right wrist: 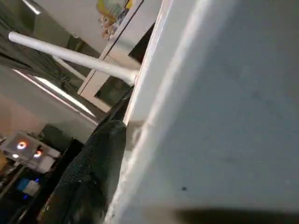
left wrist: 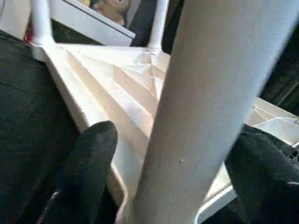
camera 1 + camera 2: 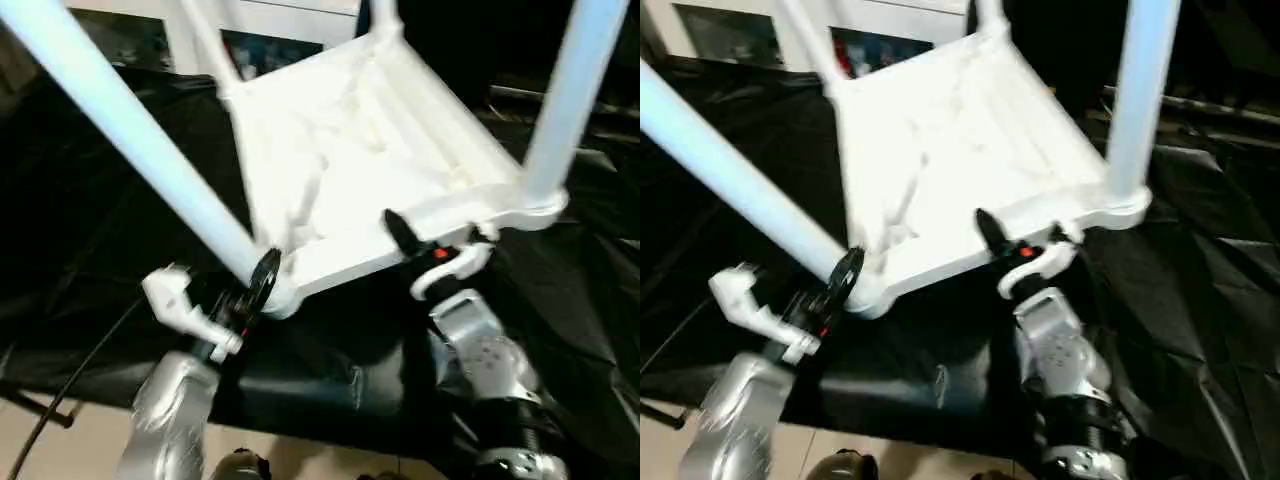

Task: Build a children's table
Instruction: Flip table

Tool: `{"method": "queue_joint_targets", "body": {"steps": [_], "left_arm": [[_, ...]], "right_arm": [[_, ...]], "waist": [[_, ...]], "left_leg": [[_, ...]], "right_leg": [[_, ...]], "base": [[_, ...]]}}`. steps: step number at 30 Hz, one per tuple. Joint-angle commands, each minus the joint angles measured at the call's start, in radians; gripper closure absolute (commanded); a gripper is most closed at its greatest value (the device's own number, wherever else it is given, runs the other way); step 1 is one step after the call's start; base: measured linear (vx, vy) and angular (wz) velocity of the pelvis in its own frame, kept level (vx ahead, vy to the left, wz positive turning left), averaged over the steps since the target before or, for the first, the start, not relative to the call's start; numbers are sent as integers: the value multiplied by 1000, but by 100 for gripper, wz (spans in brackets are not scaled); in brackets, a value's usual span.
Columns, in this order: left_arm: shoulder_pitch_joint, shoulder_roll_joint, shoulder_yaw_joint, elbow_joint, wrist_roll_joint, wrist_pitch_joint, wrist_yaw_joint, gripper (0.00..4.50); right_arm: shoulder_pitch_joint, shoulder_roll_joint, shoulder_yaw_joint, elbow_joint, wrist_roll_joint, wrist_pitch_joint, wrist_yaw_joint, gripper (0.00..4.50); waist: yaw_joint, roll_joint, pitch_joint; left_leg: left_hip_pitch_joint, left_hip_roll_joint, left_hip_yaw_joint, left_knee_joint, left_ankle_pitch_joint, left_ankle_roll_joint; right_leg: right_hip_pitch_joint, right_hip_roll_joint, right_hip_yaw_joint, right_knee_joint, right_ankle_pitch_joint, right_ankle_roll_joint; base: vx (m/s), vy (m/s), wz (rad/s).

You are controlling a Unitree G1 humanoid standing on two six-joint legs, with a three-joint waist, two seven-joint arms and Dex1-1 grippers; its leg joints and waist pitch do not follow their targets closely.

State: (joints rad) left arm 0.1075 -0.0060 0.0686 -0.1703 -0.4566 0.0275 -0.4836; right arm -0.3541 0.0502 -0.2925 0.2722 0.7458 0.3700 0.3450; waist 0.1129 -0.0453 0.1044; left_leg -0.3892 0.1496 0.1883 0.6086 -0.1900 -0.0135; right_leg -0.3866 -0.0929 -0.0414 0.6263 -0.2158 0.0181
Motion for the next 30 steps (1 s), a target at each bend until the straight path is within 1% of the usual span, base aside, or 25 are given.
{"method": "queue_joint_targets", "body": {"steps": [1,2,3,4,5,6,8,12,14,15,16,17,18,19,20,21,22,23,24,25,26,27,28,29,30], "left_arm": [[44,32,13,-44,-25,32,-23,50],[48,35,11,-46,-24,34,-25,32],[69,48,5,-54,-22,40,-33,30],[80,53,4,-58,-23,43,-36,30],[91,59,2,-62,-20,46,-38,30],[106,69,-2,-69,-13,47,-42,17],[117,84,-11,-73,-1,49,-51,2],[134,140,-57,-100,57,55,-78,0],[132,153,-66,-108,73,54,-79,0],[128,164,-73,-120,86,56,-77,0],[108,185,-86,-137,125,49,-70,0],[95,196,-94,-147,142,48,-68,0],[91,200,-97,-151,146,48,-68,0],[81,207,-104,-160,157,49,-67,0],[58,234,-134,-185,200,47,-76,0],[41,257,-163,-206,237,47,-89,0],[34,266,-176,-215,253,50,-91,0],[24,265,-189,-225,269,53,-85,0],[21,265,-192,-227,271,54,-84,0],[13,265,-202,-235,276,68,-81,0],[12,266,-203,-237,277,70,-81,0],[0,264,-210,-239,284,72,-74,0],[-13,263,-216,-242,294,81,-61,0],[-20,263,-219,-243,302,85,-54,0],[-38,265,-225,-245,316,82,-45,0]], "right_arm": [[16,-77,-61,-114,-69,-89,-16,223],[18,-78,-62,-119,-69,-90,-17,223],[29,-87,-60,-144,-73,-90,-24,223],[36,-92,-57,-159,-78,-89,-28,223],[47,-99,-52,-179,-83,-86,-29,223],[63,-111,-43,-209,-92,-79,-30,223],[78,-123,-34,-235,-101,-71,-33,223],[119,-178,6,-280,-186,-51,-65,223],[125,-194,18,-283,-216,-52,-78,223],[132,-212,33,-289,-247,-52,-93,223],[136,-239,60,-294,-301,-58,-119,223],[135,-249,71,-297,-321,-59,-133,223],[135,-251,73,-298,-327,-59,-140,223],[131,-254,78,-299,-337,-60,-152,223],[118,-262,91,-299,-362,-59,-184,223],[104,-269,102,-297,-384,-57,-211,223],[98,-272,107,-297,-395,-58,-223,223],[89,-270,108,-297,-399,-54,-236,223],[86,-270,108,-297,-400,-53,-239,223],[79,-268,109,-298,-400,-46,-249,226],[78,-268,109,-299,-400,-44,-250,229],[77,-271,117,-305,-401,-40,-259,232],[77,-275,125,-313,-407,-39,-270,235],[78,-276,128,-317,-412,-39,-276,235],[79,-273,128,-324,-420,-34,-294,237]], "waist": [[-6,12,-79],[-4,14,-78],[-5,11,-77],[-3,12,-78],[-3,12,-79],[-2,13,-81],[-2,12,-82],[-5,8,-81],[-8,9,-80],[-9,9,-81],[-10,5,-81],[-10,6,-81],[-11,5,-82],[-11,5,-80],[-12,4,-80],[-12,7,-77],[-15,7,-78],[-18,5,-82],[-17,6,-84],[-17,7,-87],[-18,8,-88],[-18,7,-90],[-18,6,-92],[-20,4,-92],[-20,2,-94]], "left_leg": [[29,84,-26,-91,-183,-21],[30,84,-26,-92,-196,-29],[31,84,-23,-93,-215,-37],[33,84,-21,-94,-224,-44],[33,84,-21,-94,-222,-46],[30,83,-22,-95,-217,-48],[27,83,-22,-95,-211,-47],[27,81,-21,-96,-208,-41],[25,80,-22,-98,-220,-43],[27,79,-21,-98,-231,-45],[27,79,-22,-99,-243,-49],[28,79,-24,-101,-251,-51],[29,78,-24,-101,-266,-54],[34,77,-24,-103,-302,-62],[35,76,-25,-103,-318,-67],[41,76,-29,-107,-372,-86],[48,75,-32,-109,-418,-102],[50,73,-34,-108,-437,-113],[51,75,-35,-109,-438,-115],[51,77,-36,-111,-436,-118],[51,77,-37,-112,-439,-120],[51,77,-36,-113,-440,-121],[49,76,-35,-113,-425,-116],[46,76,-34,-113,-417,-114],[46,74,-31,-109,-398,-102]], "right_leg": [[34,-61,44,-67,-72,-211],[32,-61,44,-69,-90,-203],[29,-59,45,-72,-114,-187],[28,-59,46,-75,-133,-171],[27,-58,46,-75,-134,-164],[29,-58,46,-75,-143,-142],[28,-57,46,-76,-145,-130],[25,-56,46,-79,-163,-108],[23,-56,46,-84,-192,-99],[22,-56,47,-86,-213,-92],[22,-55,47,-90,-237,-78],[20,-55,46,-92,-253,-69],[20,-55,47,-92,-275,-57],[14,-56,48,-100,-329,-47],[14,-57,48,-102,-356,-43],[7,-57,48,-111,-432,-25],[2,-55,47,-114,-481,-12],[0,-55,47,-112,-480,-10],[1,-55,46,-112,-468,-11],[1,-52,45,-108,-416,-22],[2,-49,44,-105,-389,-30],[4,-48,43,-101,-335,-44],[7,-46,43,-96,-287,-53],[9,-44,44,-95,-267,-55],[10,-46,44,-94,-242,-60]], "base": [[0,0,0],[0,0,0],[0,0,0],[0,0,0],[0,0,0],[0,0,0],[0,0,0],[0,0,0],[0,0,0],[0,0,0],[0,0,0],[0,0,0],[0,0,0],[0,0,0],[0,0,0],[0,0,0],[0,0,0],[0,0,0],[0,0,0],[0,0,0],[0,0,0],[0,0,0],[0,0,0],[0,0,0],[0,0,0]]}}
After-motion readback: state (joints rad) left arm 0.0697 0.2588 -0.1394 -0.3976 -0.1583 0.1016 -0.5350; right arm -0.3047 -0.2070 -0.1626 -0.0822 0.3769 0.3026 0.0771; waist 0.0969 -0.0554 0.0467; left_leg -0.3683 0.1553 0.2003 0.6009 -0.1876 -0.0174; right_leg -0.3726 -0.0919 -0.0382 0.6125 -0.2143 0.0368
